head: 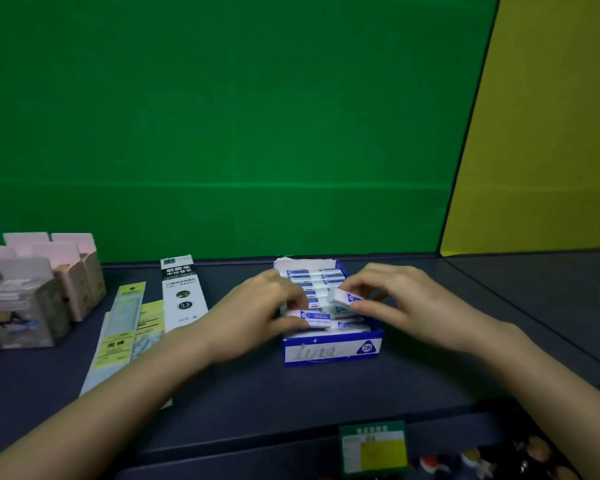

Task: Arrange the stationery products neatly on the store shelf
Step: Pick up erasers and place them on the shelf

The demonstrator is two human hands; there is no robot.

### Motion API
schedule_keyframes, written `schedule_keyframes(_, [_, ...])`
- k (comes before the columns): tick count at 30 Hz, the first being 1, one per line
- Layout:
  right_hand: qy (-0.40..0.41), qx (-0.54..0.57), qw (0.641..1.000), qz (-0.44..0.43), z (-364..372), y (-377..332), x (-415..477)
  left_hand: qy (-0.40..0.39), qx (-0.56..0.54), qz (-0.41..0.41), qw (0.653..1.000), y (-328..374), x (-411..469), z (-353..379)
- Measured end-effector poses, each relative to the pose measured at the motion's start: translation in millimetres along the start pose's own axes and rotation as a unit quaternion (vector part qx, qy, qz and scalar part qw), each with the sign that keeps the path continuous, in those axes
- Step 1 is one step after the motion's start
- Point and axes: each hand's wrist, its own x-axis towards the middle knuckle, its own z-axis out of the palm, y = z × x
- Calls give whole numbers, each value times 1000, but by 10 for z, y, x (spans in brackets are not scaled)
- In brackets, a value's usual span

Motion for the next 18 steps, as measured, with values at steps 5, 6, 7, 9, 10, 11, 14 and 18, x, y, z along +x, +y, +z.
schedule_keyframes(5, [-16,-31,999,-31,59,106,63,-5,23,-51,998,48,35,60])
schedule_keyframes(6, [-24,-42,998,-38,63,116,76,-8,35,-55,998,55,44,54])
schedule_keyframes(7, [-32,-52,997,-43,66,122,89,-12,44,-59,997,61,52,48])
schedule_keyframes(9, [-47,-67,995,-52,74,127,112,-16,50,-63,997,72,66,37])
schedule_keyframes(10, [-55,-74,994,-56,78,129,122,-15,54,-65,996,75,73,31])
schedule_keyframes(11, [-63,-79,993,-57,79,128,130,-14,59,-68,996,77,80,25])
schedule_keyframes(14, [-82,-95,990,-58,65,128,137,-17,68,-75,995,74,93,21])
schedule_keyframes(18, [-99,-116,986,-63,71,102,148,-10,88,-63,994,87,95,15])
